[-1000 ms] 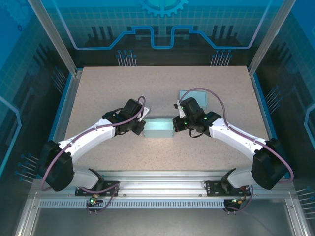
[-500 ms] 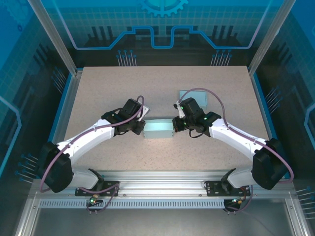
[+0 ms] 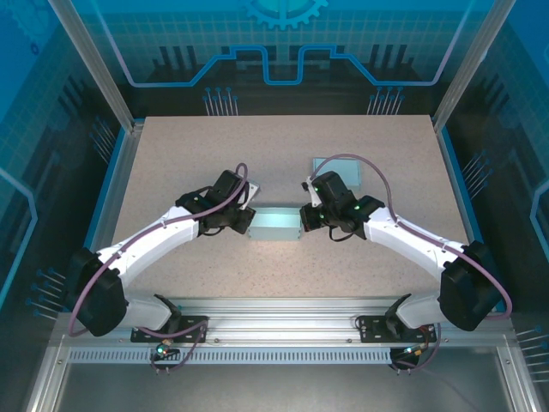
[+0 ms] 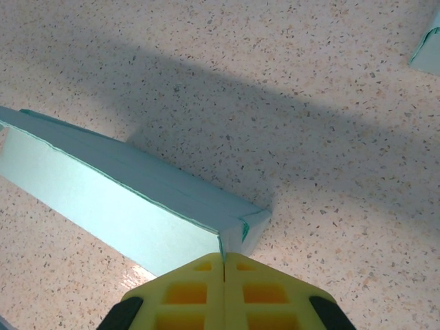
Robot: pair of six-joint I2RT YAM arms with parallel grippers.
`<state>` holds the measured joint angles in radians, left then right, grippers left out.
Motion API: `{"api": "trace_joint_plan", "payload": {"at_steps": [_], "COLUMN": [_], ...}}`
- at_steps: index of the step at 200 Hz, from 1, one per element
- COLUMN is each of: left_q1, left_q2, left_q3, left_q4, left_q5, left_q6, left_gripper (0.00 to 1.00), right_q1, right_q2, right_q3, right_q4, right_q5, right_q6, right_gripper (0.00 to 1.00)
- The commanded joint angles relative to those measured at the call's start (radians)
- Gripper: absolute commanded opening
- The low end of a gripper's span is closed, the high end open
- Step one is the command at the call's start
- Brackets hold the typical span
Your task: Fold the paper box
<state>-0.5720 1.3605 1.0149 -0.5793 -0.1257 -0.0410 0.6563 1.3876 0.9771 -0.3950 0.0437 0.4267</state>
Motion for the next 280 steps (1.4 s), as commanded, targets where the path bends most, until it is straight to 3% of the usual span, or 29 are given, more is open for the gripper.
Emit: {"api": "trace_joint_plan", "payload": {"at_steps": [1,53,150,218,280], "left_q1": [0.005,0.006,0.003,0.002,0.002], "left_q2": [-0.010,-0.017,-0.152,-0.152,-0.133], "left_q3": [0.006,-0.040,-0.235,-0.270,-0.257], "left_q4": [-0.011,0.061,0.283,0.300,0.218], "left_q5": [0.082,0.131,0.115,0.118,0.021], "left_q6": [-0.092,-0.211,-0.461,-0.466,-0.383], "left_gripper": [0.03,0.02,0.03,0.04,0.03], "right_q1": [0.029,0.060,0.100,0.115,0.116], "right_q2": [0.024,0.060,0.073,0.067,0.063], "right_q3": [0.029,0.059,0.054,0.049,0.027], "right_q4": [-0.028,-0.032,-0.025,-0.029,-0.026], "right_q5": [0.026,0.057,0.099,0.119,0.139], "right_q6": [0.013,0.018,0.040,0.051,0.058], "right_gripper": [0.01,0.00,0.00,0.00,0.00]}}
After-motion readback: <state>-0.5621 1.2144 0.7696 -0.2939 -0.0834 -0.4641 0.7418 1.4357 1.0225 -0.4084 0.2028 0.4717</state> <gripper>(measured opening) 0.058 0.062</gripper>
